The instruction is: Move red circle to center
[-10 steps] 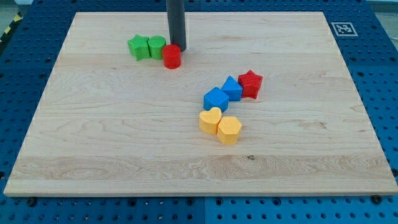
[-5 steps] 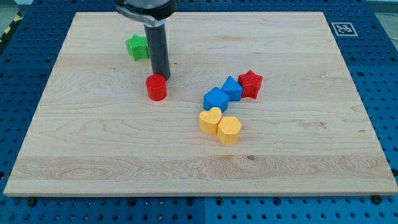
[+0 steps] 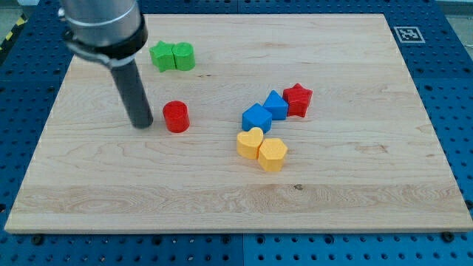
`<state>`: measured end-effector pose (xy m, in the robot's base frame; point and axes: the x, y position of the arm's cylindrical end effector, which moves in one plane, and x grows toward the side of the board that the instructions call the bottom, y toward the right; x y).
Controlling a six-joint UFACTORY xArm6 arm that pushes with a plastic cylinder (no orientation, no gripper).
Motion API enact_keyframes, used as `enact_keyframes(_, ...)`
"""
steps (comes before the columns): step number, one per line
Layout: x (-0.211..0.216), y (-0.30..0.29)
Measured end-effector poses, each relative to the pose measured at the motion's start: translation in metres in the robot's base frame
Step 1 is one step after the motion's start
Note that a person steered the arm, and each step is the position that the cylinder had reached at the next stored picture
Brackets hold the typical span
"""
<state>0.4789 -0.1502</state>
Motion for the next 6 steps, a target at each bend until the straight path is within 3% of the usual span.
enact_keyframes(1, 0.016, 0.009)
enact_keyframes(2, -0.012, 0.02)
enact_keyframes(4, -0.025, 0.054)
enact_keyframes(6, 0.005, 0.073)
